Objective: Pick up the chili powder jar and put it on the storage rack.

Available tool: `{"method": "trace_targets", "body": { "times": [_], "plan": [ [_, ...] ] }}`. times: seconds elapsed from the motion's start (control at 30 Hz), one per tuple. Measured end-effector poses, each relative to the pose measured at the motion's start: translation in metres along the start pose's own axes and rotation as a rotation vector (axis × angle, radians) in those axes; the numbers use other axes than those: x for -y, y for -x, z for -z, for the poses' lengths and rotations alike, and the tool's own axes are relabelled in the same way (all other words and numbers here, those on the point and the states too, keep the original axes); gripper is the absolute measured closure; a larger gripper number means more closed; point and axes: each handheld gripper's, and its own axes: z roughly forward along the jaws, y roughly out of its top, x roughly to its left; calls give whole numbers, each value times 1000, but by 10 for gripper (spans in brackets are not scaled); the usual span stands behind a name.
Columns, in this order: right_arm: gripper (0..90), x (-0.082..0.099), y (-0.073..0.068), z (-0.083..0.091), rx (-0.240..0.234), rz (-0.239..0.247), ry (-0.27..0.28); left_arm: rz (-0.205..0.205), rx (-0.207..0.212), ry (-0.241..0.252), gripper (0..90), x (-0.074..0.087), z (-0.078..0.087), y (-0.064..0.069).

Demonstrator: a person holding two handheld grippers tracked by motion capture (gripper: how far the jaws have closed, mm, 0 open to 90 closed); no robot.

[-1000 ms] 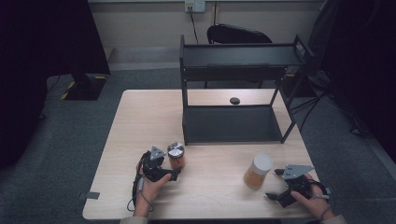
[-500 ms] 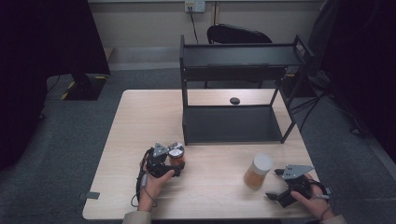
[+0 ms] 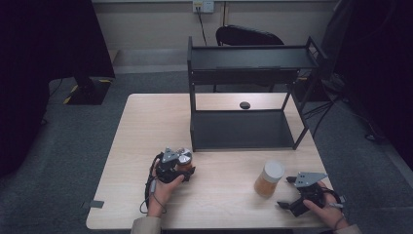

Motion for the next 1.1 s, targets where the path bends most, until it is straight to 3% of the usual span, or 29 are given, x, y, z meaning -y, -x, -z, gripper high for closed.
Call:
{"method": "trace_targets", "body": {
  "times": [0.17, 0.3, 0.47, 0.63, 1.1],
  "plan": [
    [0, 0, 0, 0, 0, 0, 0, -20, -7, -2, 271, -1, 0, 2],
    [0, 0, 0, 0, 0, 0, 0, -67, -23, -13, 289, -5, 1, 6],
    [0, 0, 0, 0, 0, 0, 0, -83, -29, -28, 301, -11, 0, 10],
    [0, 0, 0, 0, 0, 0, 0, -78, -25, -7, 302, -12, 1, 12],
    [0, 0, 0, 0, 0, 0, 0, -70, 30, -27, 302, -39, -3, 15]
  ]
}}
